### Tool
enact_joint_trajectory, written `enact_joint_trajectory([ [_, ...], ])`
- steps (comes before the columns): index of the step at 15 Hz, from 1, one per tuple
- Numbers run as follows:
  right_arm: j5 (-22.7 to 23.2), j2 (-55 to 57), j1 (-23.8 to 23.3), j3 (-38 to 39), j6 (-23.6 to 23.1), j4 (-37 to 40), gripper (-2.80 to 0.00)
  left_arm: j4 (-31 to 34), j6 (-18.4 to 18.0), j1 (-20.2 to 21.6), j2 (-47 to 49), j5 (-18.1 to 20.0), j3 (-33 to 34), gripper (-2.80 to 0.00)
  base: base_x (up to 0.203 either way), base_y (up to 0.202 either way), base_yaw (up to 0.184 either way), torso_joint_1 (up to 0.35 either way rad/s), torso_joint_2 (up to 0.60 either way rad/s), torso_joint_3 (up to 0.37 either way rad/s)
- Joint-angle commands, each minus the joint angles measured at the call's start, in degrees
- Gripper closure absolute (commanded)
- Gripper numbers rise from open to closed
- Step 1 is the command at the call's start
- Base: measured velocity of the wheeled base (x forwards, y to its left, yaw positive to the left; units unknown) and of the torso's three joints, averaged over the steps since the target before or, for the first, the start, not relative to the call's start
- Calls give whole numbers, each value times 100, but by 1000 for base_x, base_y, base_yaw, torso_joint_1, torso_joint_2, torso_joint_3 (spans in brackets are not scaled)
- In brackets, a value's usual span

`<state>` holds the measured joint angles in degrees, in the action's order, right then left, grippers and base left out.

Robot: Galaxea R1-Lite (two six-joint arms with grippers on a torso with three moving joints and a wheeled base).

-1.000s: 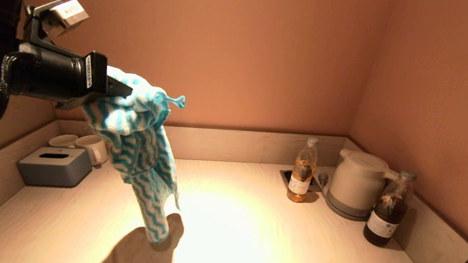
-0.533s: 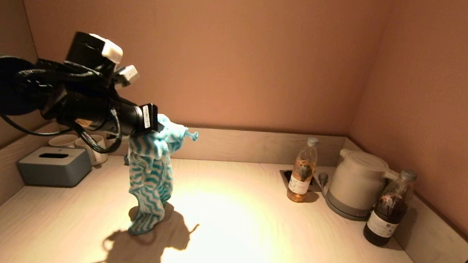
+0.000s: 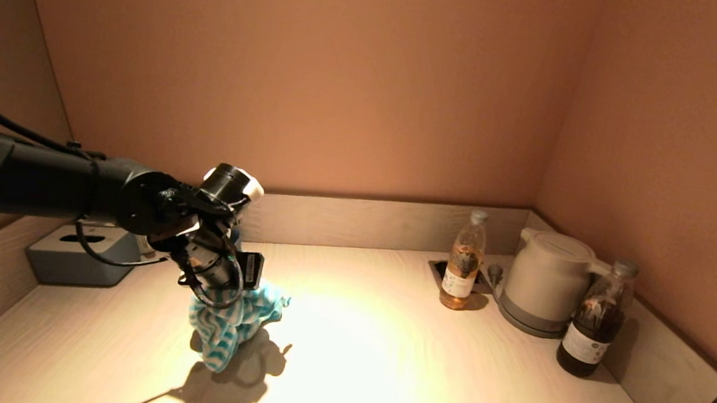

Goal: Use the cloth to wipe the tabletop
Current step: Sweep the stains on the table

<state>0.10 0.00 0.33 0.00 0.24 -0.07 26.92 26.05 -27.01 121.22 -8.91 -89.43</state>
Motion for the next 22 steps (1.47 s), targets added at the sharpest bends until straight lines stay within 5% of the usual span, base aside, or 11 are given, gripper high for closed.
enact_joint_trajectory([
  [1, -1, 0, 2, 0, 2, -1, 0, 59, 32, 12, 297, -260, 49, 0, 0, 0, 0, 0, 0, 0],
  [13, -1, 0, 2, 0, -7, -1, 0, 33, 219, 156, 1830, -2298, -1087, 0, 0, 0, 0, 0, 0, 0],
  [22, -1, 0, 2, 0, 2, -1, 0, 41, 190, 188, 2432, -2598, -1410, 0, 0, 0, 0, 0, 0, 0],
])
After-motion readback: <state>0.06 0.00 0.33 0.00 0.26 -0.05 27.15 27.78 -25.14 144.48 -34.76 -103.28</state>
